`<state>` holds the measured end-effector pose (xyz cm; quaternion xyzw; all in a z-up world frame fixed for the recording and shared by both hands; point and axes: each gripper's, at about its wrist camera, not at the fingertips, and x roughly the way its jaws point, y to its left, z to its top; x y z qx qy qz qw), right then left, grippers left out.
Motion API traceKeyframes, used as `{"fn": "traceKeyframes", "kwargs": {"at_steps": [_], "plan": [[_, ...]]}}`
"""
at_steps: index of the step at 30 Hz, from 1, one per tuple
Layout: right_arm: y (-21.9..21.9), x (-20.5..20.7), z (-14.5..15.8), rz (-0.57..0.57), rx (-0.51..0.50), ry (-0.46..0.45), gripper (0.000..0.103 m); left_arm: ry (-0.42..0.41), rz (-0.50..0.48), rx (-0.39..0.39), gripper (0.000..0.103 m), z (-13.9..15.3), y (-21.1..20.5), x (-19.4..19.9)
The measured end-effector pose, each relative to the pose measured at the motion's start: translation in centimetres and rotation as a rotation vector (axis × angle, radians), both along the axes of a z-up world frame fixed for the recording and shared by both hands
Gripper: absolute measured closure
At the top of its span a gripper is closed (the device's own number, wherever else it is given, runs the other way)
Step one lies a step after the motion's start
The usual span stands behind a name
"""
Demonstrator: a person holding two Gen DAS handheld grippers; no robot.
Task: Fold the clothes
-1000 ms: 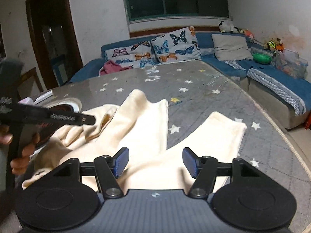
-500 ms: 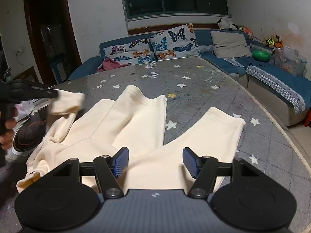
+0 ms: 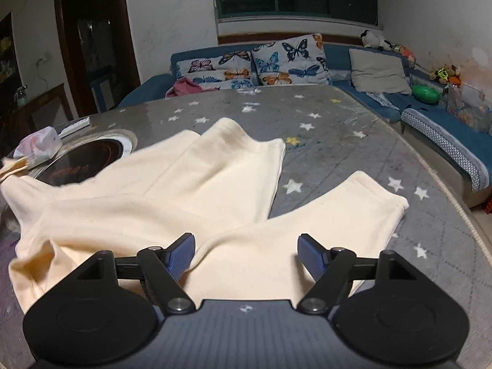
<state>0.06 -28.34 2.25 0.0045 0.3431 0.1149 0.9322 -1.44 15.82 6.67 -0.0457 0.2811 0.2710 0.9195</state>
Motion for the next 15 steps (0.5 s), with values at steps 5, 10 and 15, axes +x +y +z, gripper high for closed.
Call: {"fn": "traceKeyframes", "kwargs": {"at_steps": [5, 10, 15], "plan": [[-0.5, -0.3, -0.3, -0.018, -0.005, 0.012, 0.026, 0.090, 0.054, -0.034, 0.101, -2.1, 2.3, -3.5], [-0.9, -0.6, -0.6, -0.036, -0.010, 0.024, 0.026, 0.131, 0.062, -0.125, 0.097, -3.1, 3.6, -6.1], [-1.7, -0.5, -0.2, -0.058, -0.014, 0.018, 0.029, 0.102, 0.025, -0.130, 0.089, -2.0, 2.7, -6.8]]}}
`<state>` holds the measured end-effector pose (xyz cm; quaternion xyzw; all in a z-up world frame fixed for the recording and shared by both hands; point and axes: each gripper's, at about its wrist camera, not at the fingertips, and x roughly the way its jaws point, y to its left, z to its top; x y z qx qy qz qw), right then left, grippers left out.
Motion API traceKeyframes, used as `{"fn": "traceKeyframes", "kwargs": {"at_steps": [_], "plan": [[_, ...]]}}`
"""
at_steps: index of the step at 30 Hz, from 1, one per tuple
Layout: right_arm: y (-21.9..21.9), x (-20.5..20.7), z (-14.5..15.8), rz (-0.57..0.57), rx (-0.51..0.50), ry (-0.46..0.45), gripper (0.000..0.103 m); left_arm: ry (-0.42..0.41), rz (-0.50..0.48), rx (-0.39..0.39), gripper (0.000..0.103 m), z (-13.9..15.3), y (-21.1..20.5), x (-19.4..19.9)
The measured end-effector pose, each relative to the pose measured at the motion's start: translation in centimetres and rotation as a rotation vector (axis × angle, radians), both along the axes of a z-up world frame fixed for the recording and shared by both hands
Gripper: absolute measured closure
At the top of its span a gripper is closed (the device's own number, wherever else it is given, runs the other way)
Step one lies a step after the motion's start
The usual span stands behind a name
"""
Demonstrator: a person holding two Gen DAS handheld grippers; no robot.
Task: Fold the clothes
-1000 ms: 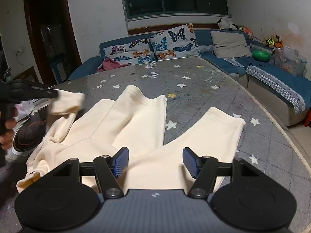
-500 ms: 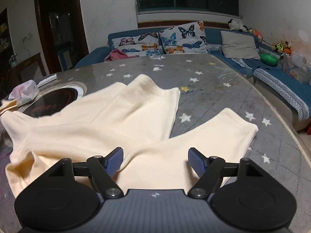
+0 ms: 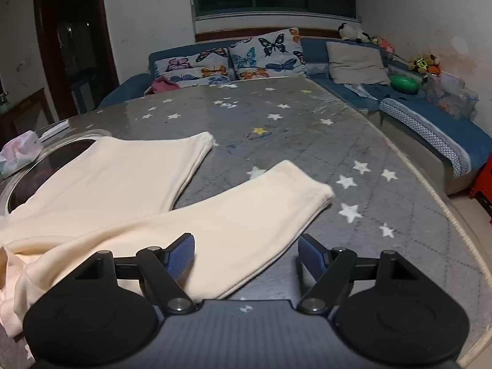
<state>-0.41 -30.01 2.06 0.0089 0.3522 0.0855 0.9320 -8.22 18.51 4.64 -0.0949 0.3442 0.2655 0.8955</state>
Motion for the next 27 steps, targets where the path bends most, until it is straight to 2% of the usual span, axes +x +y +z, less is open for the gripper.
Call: {"fn": "traceKeyframes", "kwargs": {"at_steps": [1, 3, 5, 8, 11, 13, 17, 22, 26, 27], "plan": [[-0.1, 0.2, 0.2, -0.004, 0.000, -0.008, 0.031, -0.007, -0.007, 0.000, 0.085, 0.3, -0.2, -0.1], [-0.2, 0.8, 0.7, -0.012, 0.002, -0.025, 0.034, -0.022, -0.017, 0.004, 0.061, 0.8, -0.6, -0.4], [-0.2, 1.5, 0.9, -0.021, 0.004, -0.035, 0.037, -0.036, -0.018, 0.016, 0.055, 1.3, -0.9, -0.4], [-0.1, 3.2, 1.0, -0.024, 0.002, -0.027, 0.044, -0.064, -0.058, 0.021, 0.055, 2.2, -1.6, -0.5], [-0.2, 4.7, 0.9, -0.037, -0.007, -0.028, 0.050, -0.101, -0.180, -0.014, 0.055, 3.0, -3.5, -0.6], [-0.4, 5.7, 0.6, -0.054, -0.001, -0.023, 0.056, -0.111, -0.291, -0.045, 0.056, 3.1, -5.5, -0.3], [-0.6, 7.4, 0.1, -0.072, 0.000, -0.008, 0.060, -0.122, -0.560, -0.123, 0.057, 2.6, -10.9, 0.8], [-0.3, 9.2, -0.9, -0.063, -0.042, 0.011, 0.063, -0.133, -0.817, -0.208, 0.055, 2.6, -16.6, 2.7], [-0.2, 10.2, -1.5, -0.060, -0.073, 0.019, 0.065, -0.102, -0.910, -0.211, 0.051, 2.3, -19.9, 4.2], [-0.1, 10.3, -1.6, -0.057, -0.086, 0.016, 0.070, -0.090, -0.917, -0.206, 0.050, 2.0, -20.5, 4.5]]}}
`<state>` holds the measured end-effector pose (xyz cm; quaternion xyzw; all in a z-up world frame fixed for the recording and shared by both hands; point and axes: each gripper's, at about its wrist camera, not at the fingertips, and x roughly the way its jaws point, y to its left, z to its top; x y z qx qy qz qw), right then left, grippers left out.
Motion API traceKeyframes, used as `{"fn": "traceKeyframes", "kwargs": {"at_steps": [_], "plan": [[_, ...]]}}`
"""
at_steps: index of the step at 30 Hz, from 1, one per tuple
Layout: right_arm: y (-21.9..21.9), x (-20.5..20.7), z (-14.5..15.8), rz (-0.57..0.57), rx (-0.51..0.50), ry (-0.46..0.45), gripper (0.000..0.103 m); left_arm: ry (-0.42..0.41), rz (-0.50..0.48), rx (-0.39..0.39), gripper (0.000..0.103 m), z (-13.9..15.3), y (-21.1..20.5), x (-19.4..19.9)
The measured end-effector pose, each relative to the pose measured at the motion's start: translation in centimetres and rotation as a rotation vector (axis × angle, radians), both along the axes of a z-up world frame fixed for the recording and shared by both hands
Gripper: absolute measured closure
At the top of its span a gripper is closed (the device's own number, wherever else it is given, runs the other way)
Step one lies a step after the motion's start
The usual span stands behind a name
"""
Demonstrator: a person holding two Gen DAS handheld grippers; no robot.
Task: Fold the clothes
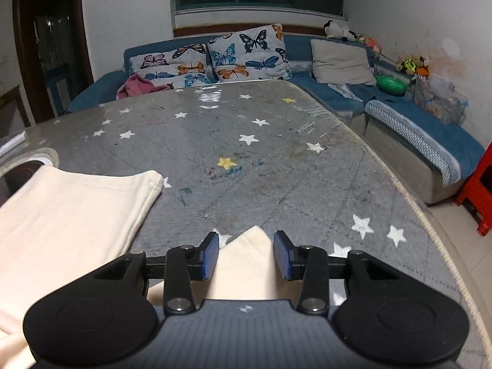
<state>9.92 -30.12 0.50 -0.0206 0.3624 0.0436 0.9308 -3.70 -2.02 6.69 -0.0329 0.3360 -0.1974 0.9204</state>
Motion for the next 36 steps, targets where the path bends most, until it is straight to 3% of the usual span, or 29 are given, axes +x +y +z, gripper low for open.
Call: {"fn": "traceKeyframes", "kwargs": {"at_steps": [4, 5, 7, 10, 15, 20, 27, 32, 36], "plan": [[0.0, 0.1, 0.2, 0.022, 0.004, 0.000, 0.091, 0.040, -0.026, 0.030, 0.053, -1.4, -1.4, 0.7], [-0.1, 0.0, 0.4, 0.029, 0.011, -0.002, 0.093, 0.044, -0.036, 0.039, 0.053, -1.8, -1.6, 0.7], [-0.3, -0.1, 0.7, 0.042, 0.028, -0.006, 0.097, 0.051, -0.058, 0.053, 0.081, -2.5, -2.1, 0.9], [-0.7, -0.7, 1.7, 0.044, 0.054, -0.044, 0.098, 0.063, -0.094, 0.044, 0.092, -3.2, -2.7, 0.9], [-3.0, -2.6, 4.5, 0.012, 0.155, -0.131, 0.098, 0.005, -0.187, -0.023, 0.093, -2.5, -3.1, -0.6], [-7.4, -7.3, 6.3, -0.075, 0.247, -0.208, 0.098, -0.023, -0.321, -0.024, 0.092, -2.9, -4.2, -2.9], [-11.1, -11.4, 4.4, -0.236, 0.159, -0.152, 0.092, 0.041, -0.470, -0.002, 0.091, -4.4, -6.2, -4.5], [-10.7, -12.9, 4.8, -0.205, 0.177, -0.163, 0.085, 0.014, -0.451, -0.012, 0.088, -3.7, -5.9, -4.5], [-9.2, -12.2, 3.8, -0.133, 0.158, -0.116, 0.078, -0.020, -0.342, -0.016, 0.072, -2.5, -4.3, -2.8]]}}
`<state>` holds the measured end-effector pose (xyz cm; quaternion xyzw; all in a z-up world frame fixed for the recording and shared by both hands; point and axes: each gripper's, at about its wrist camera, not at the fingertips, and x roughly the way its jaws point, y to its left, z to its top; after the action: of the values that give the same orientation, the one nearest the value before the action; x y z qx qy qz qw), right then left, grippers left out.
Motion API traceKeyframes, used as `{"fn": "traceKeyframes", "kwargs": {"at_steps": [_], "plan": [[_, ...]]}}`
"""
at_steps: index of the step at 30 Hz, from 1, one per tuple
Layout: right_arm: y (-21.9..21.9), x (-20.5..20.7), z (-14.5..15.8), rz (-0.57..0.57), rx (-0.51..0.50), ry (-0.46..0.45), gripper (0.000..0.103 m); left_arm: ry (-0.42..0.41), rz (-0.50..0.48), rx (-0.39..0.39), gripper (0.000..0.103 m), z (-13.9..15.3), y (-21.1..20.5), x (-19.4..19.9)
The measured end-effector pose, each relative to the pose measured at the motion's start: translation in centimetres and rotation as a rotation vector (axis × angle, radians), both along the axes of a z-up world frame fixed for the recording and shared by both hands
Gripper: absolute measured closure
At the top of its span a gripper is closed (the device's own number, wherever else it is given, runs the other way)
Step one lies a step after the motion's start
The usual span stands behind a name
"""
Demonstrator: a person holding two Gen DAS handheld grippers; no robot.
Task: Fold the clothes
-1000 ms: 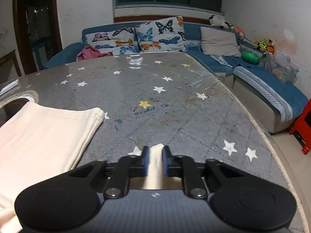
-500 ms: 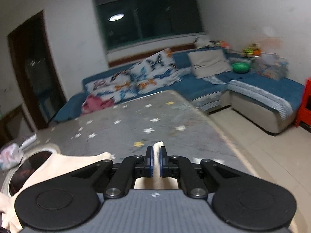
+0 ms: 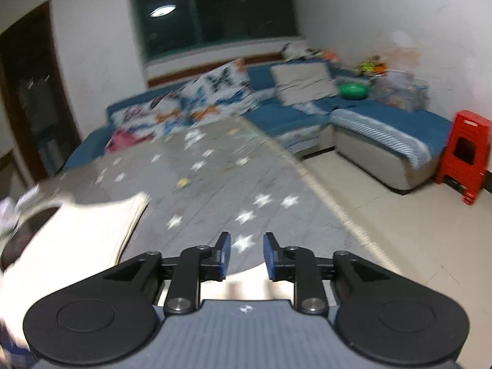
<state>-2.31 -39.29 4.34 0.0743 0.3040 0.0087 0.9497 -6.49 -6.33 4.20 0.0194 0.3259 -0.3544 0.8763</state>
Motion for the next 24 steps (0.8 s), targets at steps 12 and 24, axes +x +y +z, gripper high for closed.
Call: {"fn": "traceKeyframes", "kwargs": {"at_steps": [12, 24], "plan": [[2.6, 2.5, -3.4, 0.045, -0.112, 0.100, 0.064, 0.003, 0.456, 0.066, 0.062, 0.8, 8.4, 6.3], [5.2, 8.6, -2.7, 0.111, -0.077, 0.133, 0.065, -0.002, 0.703, 0.171, 0.054, 0.2, 13.1, 12.7]]}}
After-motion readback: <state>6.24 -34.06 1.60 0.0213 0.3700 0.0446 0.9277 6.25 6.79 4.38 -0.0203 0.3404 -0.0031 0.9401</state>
